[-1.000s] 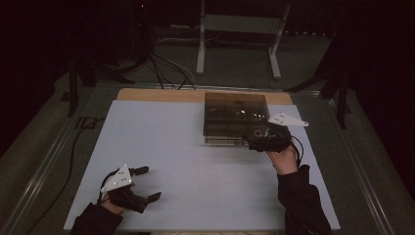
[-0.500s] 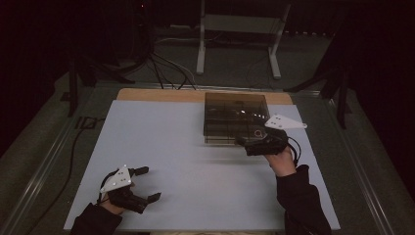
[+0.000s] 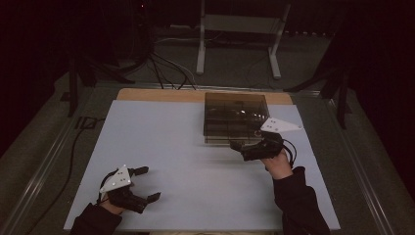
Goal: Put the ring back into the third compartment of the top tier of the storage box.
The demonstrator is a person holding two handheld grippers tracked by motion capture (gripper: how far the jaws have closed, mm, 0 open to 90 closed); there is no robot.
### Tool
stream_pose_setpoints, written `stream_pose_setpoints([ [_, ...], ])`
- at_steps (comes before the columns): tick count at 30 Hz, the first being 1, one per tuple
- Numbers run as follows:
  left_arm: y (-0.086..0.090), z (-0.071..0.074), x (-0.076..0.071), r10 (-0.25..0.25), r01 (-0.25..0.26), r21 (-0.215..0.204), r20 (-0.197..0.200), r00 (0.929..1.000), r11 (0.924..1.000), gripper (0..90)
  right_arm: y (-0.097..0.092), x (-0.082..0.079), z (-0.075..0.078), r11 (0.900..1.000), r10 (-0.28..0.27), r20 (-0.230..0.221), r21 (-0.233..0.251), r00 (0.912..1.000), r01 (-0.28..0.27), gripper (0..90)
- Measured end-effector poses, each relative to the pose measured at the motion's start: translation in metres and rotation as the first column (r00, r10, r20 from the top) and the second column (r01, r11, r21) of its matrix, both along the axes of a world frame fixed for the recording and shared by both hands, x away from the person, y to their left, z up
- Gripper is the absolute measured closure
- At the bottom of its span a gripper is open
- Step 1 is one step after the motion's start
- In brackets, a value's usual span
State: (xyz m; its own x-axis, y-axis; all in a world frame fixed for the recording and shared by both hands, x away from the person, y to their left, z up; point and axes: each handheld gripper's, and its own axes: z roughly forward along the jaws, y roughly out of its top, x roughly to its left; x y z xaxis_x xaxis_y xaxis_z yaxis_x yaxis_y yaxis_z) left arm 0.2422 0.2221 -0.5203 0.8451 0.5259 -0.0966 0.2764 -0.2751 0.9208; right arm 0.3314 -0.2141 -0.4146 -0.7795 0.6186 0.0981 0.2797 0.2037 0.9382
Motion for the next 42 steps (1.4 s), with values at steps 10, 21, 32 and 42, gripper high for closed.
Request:
stream_pose_setpoints([
  [10, 0.0, 0.0, 0.0, -0.003, 0.003, 0.0, 0.0, 1.0, 1.0, 0.6, 0.008, -0.01, -0.024, 0.9984, 0.044, -0.03, -0.035, 0.9986, -0.045, 1.2],
  [21, 0.0, 0.0, -0.001, -0.006, 0.006, 0.0, 0.0, 1.0, 1.0, 0.6, 0.014, -0.019, -0.045, 0.9928, 0.084, -0.038, -0.082, 0.9957, -0.087, 1.2],
  [32, 0.0, 0.0, -0.001, -0.008, 0.008, -0.001, -0.001, 1.0, 1.0, 0.6, 0.003, -0.029, -0.064, 0.9906, 0.085, -0.057, -0.103, 0.9948, -0.09, 1.2],
  [42, 0.0, 0.0, -0.001, -0.009, 0.009, 0.0, -0.002, 1.0, 1.0, 0.6, -0.013, -0.039, -0.077, 0.9877, 0.057, -0.058, -0.142, 0.9967, -0.065, 1.2],
])
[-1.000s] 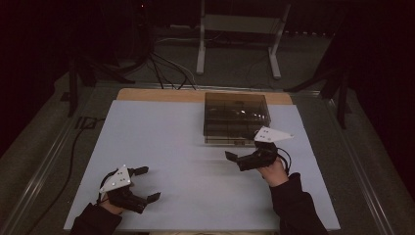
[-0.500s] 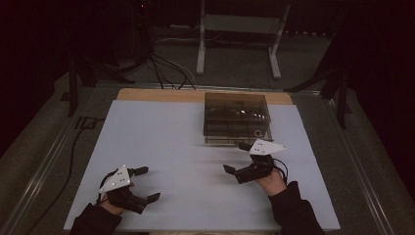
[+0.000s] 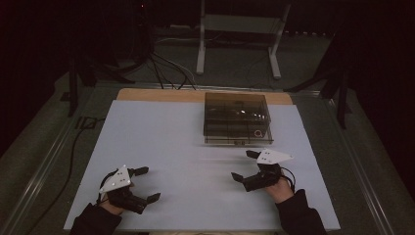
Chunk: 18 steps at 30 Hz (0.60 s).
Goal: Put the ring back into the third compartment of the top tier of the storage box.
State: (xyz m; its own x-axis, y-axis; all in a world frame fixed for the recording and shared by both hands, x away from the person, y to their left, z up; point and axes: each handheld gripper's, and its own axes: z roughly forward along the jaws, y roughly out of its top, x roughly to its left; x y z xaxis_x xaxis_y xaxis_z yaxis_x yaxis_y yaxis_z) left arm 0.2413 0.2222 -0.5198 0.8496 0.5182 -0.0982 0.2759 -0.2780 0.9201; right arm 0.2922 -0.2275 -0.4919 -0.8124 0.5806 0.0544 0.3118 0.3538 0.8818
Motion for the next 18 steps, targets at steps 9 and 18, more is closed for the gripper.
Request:
stream_pose_setpoints([
  [9, 0.0, 0.0, 0.0, -0.003, 0.003, -0.001, 0.002, 1.0, 1.0, 0.6, -0.015, -0.01, -0.007, 0.9995, -0.021, -0.024, -0.024, 0.9995, 0.02, 1.2],
  [18, -0.001, 0.0, 0.0, -0.004, 0.004, 0.001, 0.0, 1.0, 1.0, 0.6, -0.03, -0.021, -0.015, 0.997, -0.05, -0.05, -0.061, 0.9975, 0.047, 1.2],
])
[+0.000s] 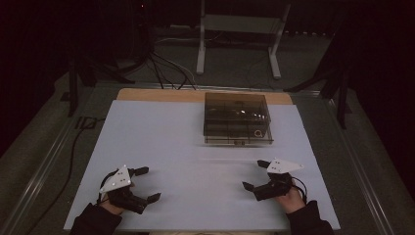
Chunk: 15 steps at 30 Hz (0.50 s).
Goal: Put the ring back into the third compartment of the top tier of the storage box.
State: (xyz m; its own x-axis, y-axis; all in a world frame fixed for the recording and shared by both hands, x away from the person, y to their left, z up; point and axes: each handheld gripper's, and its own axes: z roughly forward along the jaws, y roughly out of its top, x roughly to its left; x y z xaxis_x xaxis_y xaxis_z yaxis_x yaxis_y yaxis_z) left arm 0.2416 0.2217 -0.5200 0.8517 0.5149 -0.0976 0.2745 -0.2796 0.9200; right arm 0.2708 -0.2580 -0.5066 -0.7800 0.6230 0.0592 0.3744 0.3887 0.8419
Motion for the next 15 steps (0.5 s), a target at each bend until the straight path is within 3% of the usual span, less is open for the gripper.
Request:
stream_pose_setpoints([
  [15, 0.0, 0.0, 0.0, -0.001, 0.001, -0.001, -0.003, 1.0, 1.0, 0.6, -0.03, -0.02, -0.002, 0.9939, -0.11, 0.014, 0.006, 0.9938, 0.11, 1.2],
])
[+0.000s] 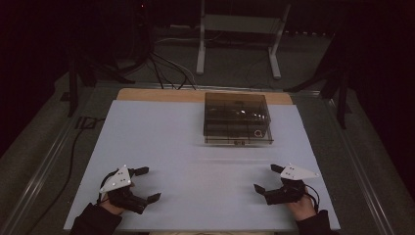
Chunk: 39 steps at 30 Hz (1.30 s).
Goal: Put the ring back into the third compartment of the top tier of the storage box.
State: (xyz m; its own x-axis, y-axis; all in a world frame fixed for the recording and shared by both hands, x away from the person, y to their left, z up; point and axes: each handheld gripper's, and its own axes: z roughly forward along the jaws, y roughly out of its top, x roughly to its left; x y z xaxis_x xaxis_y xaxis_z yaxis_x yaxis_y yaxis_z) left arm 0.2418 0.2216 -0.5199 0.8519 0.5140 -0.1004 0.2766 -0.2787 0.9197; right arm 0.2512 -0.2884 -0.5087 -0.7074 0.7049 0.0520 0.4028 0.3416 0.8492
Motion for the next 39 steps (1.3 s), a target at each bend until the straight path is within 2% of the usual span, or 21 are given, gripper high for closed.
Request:
stream_pose_setpoints([
  [3, 0.0, 0.0, 0.0, 0.004, -0.004, 0.002, 0.003, 1.0, 1.0, 0.6, -0.004, -0.004, -0.001, 0.9997, -0.018, 0.011, -0.017, 0.9998, 0.018, 1.2],
  [9, 0.0, 0.0, -0.001, 0.003, -0.003, 0.003, 0.003, 1.0, 1.0, 0.6, -0.015, -0.013, -0.002, 0.9986, -0.054, 0.012, 0.001, 0.9985, 0.054, 1.2],
  [16, 0.0, 0.0, 0.0, 0.003, -0.003, 0.003, 0.0, 1.0, 1.0, 0.6, -0.028, -0.021, -0.004, 0.9962, -0.086, -0.007, 0.006, 0.9962, 0.086, 1.2],
  [20, 0.0, 0.0, 0.0, 0.001, -0.001, 0.003, -0.001, 1.0, 1.0, 0.6, -0.037, -0.023, -0.004, 0.9921, -0.125, -0.004, 0.015, 0.9922, 0.125, 1.2],
  [24, 0.0, 0.0, 0.0, 0.002, -0.002, 0.002, -0.001, 1.0, 1.0, 0.6, -0.044, -0.02, -0.007, 0.9879, -0.151, -0.034, 0.029, 0.9879, 0.152, 1.2],
  [28, 0.0, 0.0, 0.0, 0.003, -0.003, 0.005, -0.001, 1.0, 1.0, 0.6, -0.044, -0.019, -0.007, 0.986, -0.16, -0.053, 0.039, 0.9857, 0.162, 1.2],
  [32, 0.0, 0.0, 0.0, 0.003, -0.003, 0.005, -0.002, 1.0, 1.0, 0.6, -0.042, -0.019, -0.007, 0.9872, -0.156, -0.031, 0.028, 0.9873, 0.157, 1.2],
  [39, 0.0, 0.0, 0.0, 0.007, -0.007, 0.004, -0.003, 1.0, 1.0, 0.6, -0.04, -0.019, -0.007, 0.9901, -0.138, -0.018, 0.022, 0.9902, 0.139, 1.2],
])
